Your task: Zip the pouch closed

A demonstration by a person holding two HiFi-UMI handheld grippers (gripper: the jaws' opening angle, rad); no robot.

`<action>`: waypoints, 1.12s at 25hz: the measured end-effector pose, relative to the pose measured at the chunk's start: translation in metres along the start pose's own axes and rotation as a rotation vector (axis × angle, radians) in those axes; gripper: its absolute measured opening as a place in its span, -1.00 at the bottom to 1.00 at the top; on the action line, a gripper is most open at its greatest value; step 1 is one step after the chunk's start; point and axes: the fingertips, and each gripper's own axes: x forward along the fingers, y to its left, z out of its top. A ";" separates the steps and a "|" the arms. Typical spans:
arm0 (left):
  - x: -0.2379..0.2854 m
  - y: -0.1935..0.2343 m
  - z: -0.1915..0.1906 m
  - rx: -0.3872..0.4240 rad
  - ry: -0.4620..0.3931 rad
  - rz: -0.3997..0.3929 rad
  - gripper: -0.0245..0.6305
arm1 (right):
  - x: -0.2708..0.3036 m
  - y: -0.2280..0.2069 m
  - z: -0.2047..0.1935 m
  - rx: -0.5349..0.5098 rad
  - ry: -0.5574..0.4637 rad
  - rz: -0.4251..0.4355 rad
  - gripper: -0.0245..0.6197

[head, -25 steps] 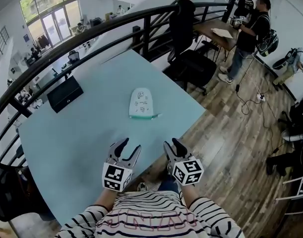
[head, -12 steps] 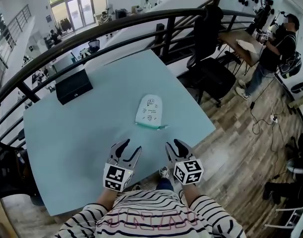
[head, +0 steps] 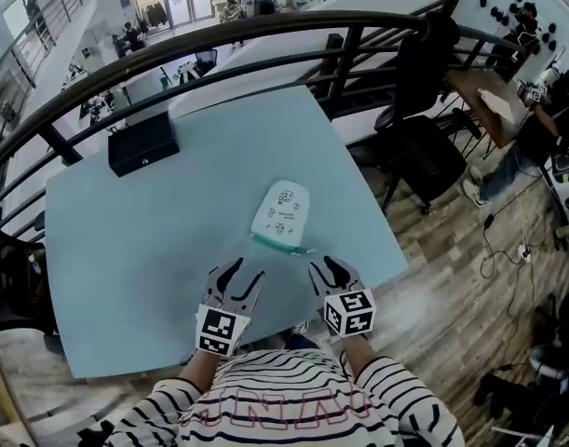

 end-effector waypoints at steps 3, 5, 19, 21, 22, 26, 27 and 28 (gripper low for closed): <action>0.012 -0.005 -0.007 -0.007 0.010 0.018 -0.36 | 0.014 -0.012 -0.005 -0.040 0.036 0.031 -0.41; 0.019 -0.007 -0.010 -0.015 0.014 0.033 -0.36 | 0.023 -0.017 -0.010 -0.077 0.061 0.055 -0.41; 0.047 -0.008 -0.029 -0.088 0.029 0.155 -0.36 | 0.069 -0.030 -0.039 -0.356 0.219 0.244 -0.41; 0.047 -0.006 -0.034 -0.090 0.039 0.171 -0.36 | 0.074 -0.027 -0.044 -0.421 0.248 0.279 -0.41; 0.047 -0.005 -0.036 -0.093 0.044 0.178 -0.36 | 0.077 -0.024 -0.047 -0.452 0.259 0.297 -0.41; 0.044 -0.005 -0.043 -0.107 0.057 0.201 -0.36 | 0.085 -0.021 -0.056 -0.545 0.299 0.344 -0.41; 0.043 -0.006 -0.044 -0.108 0.059 0.205 -0.36 | 0.086 -0.022 -0.057 -0.554 0.308 0.347 -0.42; 0.043 -0.008 -0.044 -0.109 0.060 0.207 -0.36 | 0.086 -0.023 -0.059 -0.560 0.315 0.349 -0.44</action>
